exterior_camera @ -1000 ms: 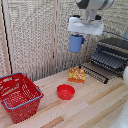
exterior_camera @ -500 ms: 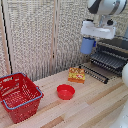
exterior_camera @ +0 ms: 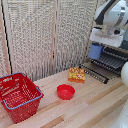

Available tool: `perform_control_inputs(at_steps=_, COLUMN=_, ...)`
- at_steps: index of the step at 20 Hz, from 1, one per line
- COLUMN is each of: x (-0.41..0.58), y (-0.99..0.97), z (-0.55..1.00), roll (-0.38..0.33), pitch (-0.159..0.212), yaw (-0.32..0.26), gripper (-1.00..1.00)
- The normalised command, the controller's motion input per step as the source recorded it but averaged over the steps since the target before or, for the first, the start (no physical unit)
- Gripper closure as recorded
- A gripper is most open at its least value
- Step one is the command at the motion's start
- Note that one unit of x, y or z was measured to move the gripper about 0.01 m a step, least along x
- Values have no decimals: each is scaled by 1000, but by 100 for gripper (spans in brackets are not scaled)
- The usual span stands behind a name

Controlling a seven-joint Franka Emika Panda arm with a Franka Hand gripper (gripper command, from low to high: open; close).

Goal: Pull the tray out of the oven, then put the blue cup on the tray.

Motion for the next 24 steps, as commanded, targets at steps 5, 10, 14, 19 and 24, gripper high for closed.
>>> perform_control_inputs(at_steps=5, x=239, y=-997, z=453, roll=1, pitch=-12, yaw=-29, gripper=100)
perform_control_inputs(at_steps=10, x=143, y=-586, z=115, roll=-23, pitch=28, yaw=0, gripper=100)
perform_control_inputs(at_steps=14, x=94, y=-126, z=-201, roll=-85, pitch=98, yaw=5, gripper=100)
perform_control_inputs(at_steps=19, x=101, y=-97, z=-157, roll=-54, pitch=81, yaw=0, gripper=100)
perform_control_inputs(at_steps=24, x=81, y=-97, z=11, roll=-129, pitch=114, yaw=2, gripper=-100)
